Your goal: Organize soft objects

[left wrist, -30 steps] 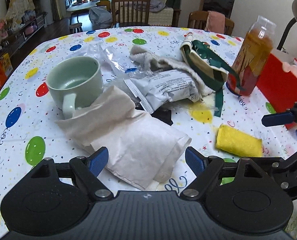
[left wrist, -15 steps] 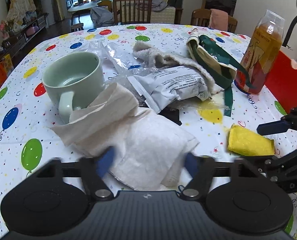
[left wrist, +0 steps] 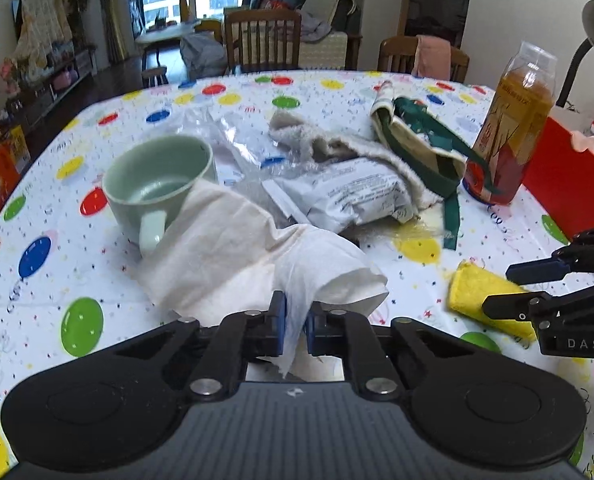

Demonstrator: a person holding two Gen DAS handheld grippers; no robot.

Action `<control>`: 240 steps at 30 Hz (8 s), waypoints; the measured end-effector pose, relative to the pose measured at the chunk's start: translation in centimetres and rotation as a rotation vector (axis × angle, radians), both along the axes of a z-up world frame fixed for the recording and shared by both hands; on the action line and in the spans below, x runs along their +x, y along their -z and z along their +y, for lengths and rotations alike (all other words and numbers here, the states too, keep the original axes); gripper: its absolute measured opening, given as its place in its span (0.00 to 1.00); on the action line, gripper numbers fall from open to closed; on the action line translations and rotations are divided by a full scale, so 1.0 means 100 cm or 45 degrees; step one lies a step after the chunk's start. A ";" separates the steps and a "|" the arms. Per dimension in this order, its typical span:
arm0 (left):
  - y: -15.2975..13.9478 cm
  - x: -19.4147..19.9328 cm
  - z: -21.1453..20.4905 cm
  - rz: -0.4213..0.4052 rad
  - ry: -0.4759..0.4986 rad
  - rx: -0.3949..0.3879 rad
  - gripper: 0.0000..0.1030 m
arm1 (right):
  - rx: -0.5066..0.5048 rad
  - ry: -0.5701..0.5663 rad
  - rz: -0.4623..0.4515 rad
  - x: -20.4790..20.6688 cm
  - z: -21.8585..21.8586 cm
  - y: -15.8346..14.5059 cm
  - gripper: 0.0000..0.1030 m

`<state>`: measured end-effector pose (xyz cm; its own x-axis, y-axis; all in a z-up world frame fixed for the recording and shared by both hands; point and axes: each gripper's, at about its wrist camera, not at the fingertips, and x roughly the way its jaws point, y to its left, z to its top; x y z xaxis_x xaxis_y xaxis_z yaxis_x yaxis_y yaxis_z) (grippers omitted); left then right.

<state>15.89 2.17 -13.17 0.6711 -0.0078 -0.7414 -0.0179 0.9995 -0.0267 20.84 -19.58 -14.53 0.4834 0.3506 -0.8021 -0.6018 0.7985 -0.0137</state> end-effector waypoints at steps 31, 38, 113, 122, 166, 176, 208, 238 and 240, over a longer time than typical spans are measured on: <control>-0.028 -0.031 0.004 -0.072 0.018 -0.031 0.05 | -0.062 -0.047 -0.014 -0.011 0.003 0.009 0.37; -0.040 -0.033 -0.001 -0.070 0.090 -0.083 0.05 | 0.109 0.067 0.020 -0.017 -0.023 -0.018 0.36; -0.037 0.155 -0.396 0.214 0.789 0.065 0.05 | 0.222 0.634 0.095 0.118 -0.332 -0.055 0.21; -0.025 0.161 -0.389 0.316 0.735 -0.004 0.06 | 0.253 0.636 0.145 0.116 -0.337 -0.051 0.28; -0.135 0.078 -0.243 -0.138 0.651 -0.265 0.68 | 0.451 0.575 -0.159 0.007 -0.261 -0.157 0.62; -0.150 0.043 -0.156 -0.241 0.496 -0.249 0.74 | 0.497 0.458 -0.202 -0.009 -0.190 -0.165 0.71; -0.083 -0.011 0.011 -0.242 0.116 -0.244 1.00 | 0.372 0.258 -0.202 0.008 -0.026 -0.142 0.99; 0.026 0.025 0.016 0.025 -0.128 -0.126 1.00 | -0.018 0.455 -0.048 0.183 0.074 -0.059 0.92; 0.029 0.028 0.016 0.029 -0.139 -0.132 1.00 | -0.043 0.469 -0.045 0.190 0.076 -0.052 0.90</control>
<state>18.68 3.74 -16.06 0.6550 -0.0133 -0.7555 -0.1278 0.9835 -0.1280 39.86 -11.98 -9.35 0.5997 0.1214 -0.7910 -0.2728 0.9602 -0.0594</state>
